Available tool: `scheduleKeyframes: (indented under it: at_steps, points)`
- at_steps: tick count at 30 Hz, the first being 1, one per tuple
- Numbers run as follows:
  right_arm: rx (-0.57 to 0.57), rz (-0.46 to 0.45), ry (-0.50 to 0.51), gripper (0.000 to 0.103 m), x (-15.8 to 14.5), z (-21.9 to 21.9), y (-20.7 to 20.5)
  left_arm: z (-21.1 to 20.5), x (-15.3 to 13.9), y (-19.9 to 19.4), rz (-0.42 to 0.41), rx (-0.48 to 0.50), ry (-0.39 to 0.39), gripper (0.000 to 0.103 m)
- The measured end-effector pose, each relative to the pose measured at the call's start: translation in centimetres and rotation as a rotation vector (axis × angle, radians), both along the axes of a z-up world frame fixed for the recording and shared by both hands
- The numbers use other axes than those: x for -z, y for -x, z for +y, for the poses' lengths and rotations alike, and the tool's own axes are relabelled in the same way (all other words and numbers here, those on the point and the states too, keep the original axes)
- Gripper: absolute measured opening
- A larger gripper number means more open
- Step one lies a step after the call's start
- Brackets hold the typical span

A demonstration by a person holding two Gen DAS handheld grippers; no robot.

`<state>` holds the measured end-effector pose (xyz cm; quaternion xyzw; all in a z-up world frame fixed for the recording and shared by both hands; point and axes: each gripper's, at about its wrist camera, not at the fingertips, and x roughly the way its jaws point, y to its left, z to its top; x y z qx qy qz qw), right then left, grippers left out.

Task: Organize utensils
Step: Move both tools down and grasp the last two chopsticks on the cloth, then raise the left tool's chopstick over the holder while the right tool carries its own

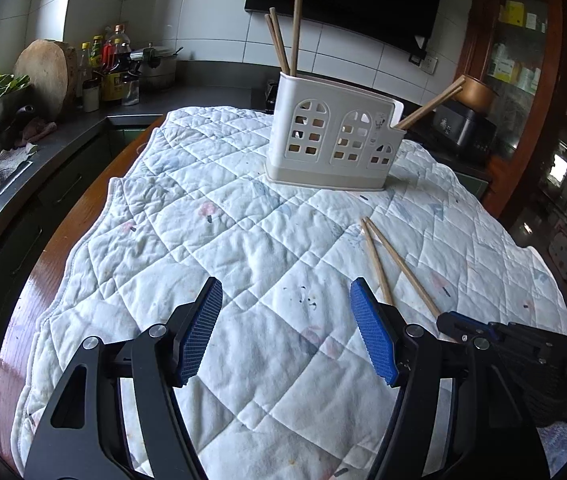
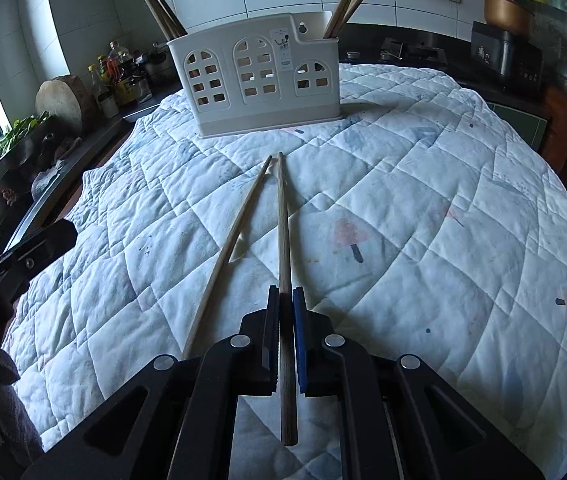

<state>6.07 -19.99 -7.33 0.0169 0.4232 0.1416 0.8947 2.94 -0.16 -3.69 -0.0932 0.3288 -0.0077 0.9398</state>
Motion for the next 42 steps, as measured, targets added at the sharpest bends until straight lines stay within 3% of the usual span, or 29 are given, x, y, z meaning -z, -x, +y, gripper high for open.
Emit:
scheduleKeyframes:
  at_steps: [9, 11, 20, 34, 37, 42]
  points:
    - [0.015, 0.008, 0.004, 0.007, 0.8, -2.6, 0.2, -4.4, 2.0, -0.1, 0.075, 0.137, 0.062, 0.062]
    - [0.008, 0.009, 0.001, 0.007, 0.9, -2.9, 0.4, -5.4, 2.3, -0.2, 0.084, 0.162, 0.06, 0.049]
    - [-0.027, 0.013, -0.024, 0.007, 0.9, -3.9, 1.0, -7.4, 3.6, -1.5, 0.144, 0.199, 0.076, 0.023]
    - [-0.052, 0.015, -0.027, 0.009, 1.3, -4.1, 1.5, -8.7, 4.9, -3.0, 0.199, 0.202, 0.028, 0.018]
    - [-0.054, 0.007, -0.019, 0.007, 1.3, -4.0, 1.5, -8.9, 4.8, -3.0, 0.199, 0.201, 0.0, 0.009]
    - [-0.051, -0.024, -0.026, 0.007, 0.0, -4.3, 1.8, -8.0, 4.0, -2.9, 0.182, 0.207, 0.014, 0.006]
